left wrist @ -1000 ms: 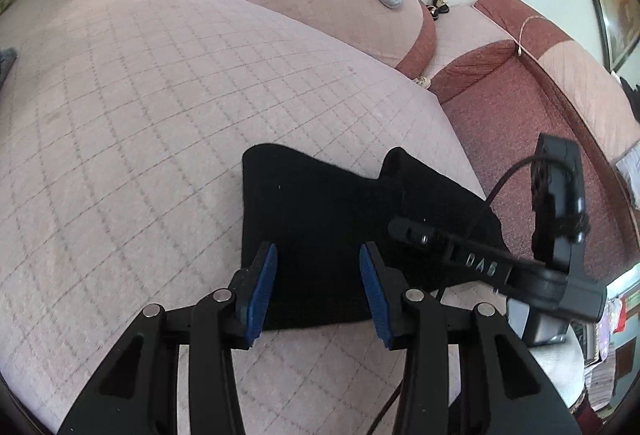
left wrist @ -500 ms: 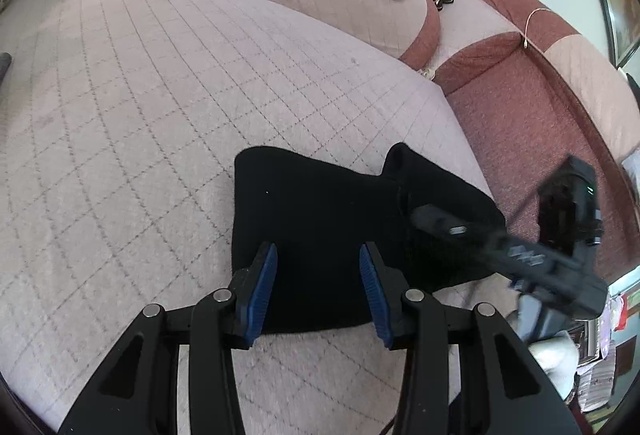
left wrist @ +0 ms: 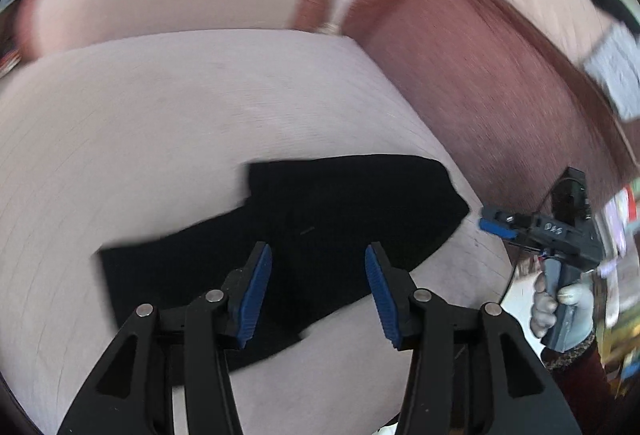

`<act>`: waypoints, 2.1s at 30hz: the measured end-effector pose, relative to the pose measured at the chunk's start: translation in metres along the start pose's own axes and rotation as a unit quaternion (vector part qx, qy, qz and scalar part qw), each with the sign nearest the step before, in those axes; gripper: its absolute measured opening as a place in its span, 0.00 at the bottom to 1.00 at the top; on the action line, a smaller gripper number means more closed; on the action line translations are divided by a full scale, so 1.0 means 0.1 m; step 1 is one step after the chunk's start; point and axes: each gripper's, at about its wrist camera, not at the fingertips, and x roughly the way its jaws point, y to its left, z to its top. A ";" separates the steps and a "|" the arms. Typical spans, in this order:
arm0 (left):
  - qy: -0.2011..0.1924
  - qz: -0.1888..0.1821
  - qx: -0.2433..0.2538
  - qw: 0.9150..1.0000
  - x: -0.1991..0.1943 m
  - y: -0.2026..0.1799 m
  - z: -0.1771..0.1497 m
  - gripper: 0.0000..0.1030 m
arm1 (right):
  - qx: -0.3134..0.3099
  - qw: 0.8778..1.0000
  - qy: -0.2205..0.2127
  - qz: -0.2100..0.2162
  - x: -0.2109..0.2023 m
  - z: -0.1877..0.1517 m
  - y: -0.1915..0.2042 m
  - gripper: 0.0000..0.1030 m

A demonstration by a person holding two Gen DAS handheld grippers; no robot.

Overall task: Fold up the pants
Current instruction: 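Grasp the folded pants with both grippers and lift it off the bed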

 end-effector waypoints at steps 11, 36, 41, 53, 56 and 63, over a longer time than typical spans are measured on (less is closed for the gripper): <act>0.098 -0.042 0.065 0.992 1.60 -1.07 1.02 0.46 | 0.056 0.996 0.025 0.063 0.43 0.20 -0.55 0.55; 0.088 -0.094 0.155 0.979 1.32 -1.41 0.92 0.10 | -0.053 0.994 -0.005 0.098 0.38 0.34 0.27 0.19; 0.039 -0.127 0.097 0.986 0.59 -0.88 0.81 0.10 | -0.106 0.987 -0.006 0.121 0.28 0.16 0.87 0.19; -0.019 -0.127 -0.086 0.988 -0.21 0.89 0.07 0.10 | -0.233 0.959 0.097 0.131 1.23 -0.59 2.43 0.18; -0.034 -0.130 -0.123 0.983 -0.27 1.21 -0.10 0.10 | -0.267 0.952 0.109 0.107 1.47 -0.78 2.69 0.18; -0.051 -0.141 -0.193 0.970 -0.27 1.72 -0.38 0.10 | -0.307 0.942 0.116 0.068 1.89 -1.01 3.08 0.19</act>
